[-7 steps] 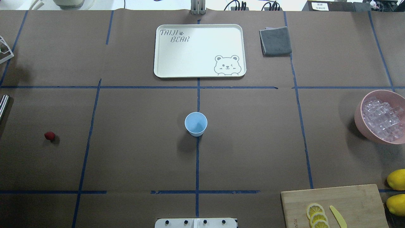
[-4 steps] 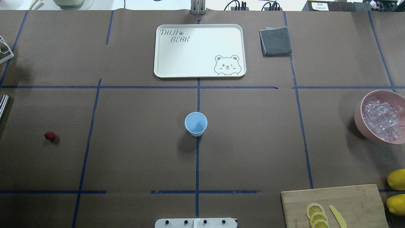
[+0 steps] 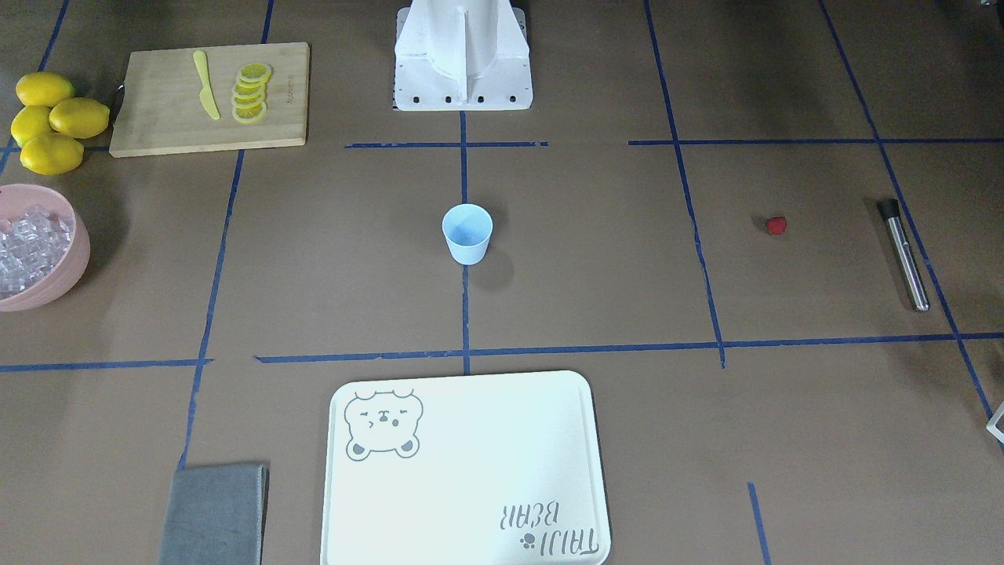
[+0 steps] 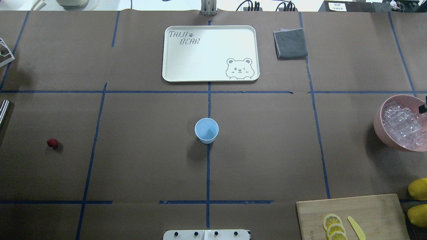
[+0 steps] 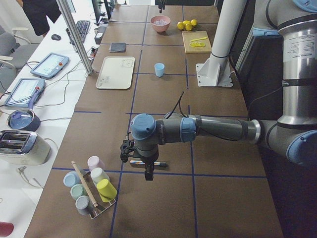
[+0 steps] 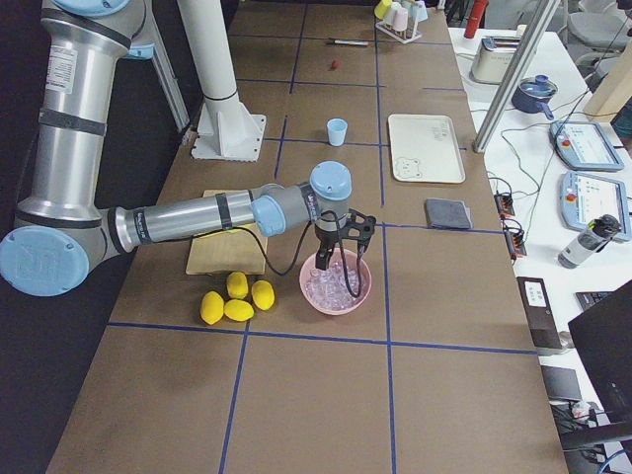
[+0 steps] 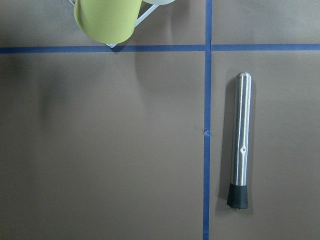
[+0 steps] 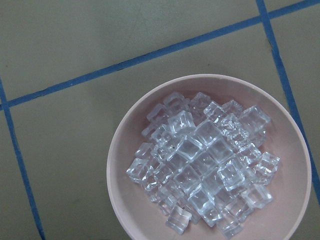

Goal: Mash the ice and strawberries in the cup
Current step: 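Lower the right gripper into the pink bowl and grasp an ice cube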

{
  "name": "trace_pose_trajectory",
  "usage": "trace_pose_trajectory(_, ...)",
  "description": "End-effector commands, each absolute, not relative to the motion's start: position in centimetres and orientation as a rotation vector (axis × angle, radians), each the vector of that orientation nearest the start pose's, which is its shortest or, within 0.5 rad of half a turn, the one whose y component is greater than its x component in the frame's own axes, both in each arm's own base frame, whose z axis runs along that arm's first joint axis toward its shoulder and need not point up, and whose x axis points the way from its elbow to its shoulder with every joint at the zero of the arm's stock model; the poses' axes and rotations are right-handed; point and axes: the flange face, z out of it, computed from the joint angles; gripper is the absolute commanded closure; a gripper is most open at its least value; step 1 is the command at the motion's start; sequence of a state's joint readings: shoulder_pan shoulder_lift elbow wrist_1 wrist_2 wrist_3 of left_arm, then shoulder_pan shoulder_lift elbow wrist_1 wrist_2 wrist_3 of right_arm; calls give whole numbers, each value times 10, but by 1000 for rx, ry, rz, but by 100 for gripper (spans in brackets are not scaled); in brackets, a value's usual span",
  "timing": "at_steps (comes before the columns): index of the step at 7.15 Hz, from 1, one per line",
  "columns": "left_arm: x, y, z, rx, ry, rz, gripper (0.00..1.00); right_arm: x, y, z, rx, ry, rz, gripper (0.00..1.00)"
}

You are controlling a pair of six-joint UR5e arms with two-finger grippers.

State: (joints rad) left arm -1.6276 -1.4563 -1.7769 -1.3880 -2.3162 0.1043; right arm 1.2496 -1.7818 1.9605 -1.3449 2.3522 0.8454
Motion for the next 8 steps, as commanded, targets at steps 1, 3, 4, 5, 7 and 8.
trace_pose_trajectory(1,-90,-431,622,-10,748,18,0,-88,-408,548,-123,-803,407,3)
trace_pose_trajectory(3,-90,-431,622,-11,748,19,0,-95,-408,557,-130,-755,457,4)
trace_pose_trajectory(4,-90,-430,622,-11,748,19,0,-102,-408,563,-131,-735,466,4)
trace_pose_trajectory(5,-90,-430,622,-11,748,18,0,-110,-407,573,-139,-735,456,4)
trace_pose_trajectory(7,-90,-431,620,-8,748,19,0,-131,-402,581,-171,-731,478,6)
trace_pose_trajectory(8,-90,-431,620,-8,748,19,0,-137,-401,583,-177,-723,466,6)
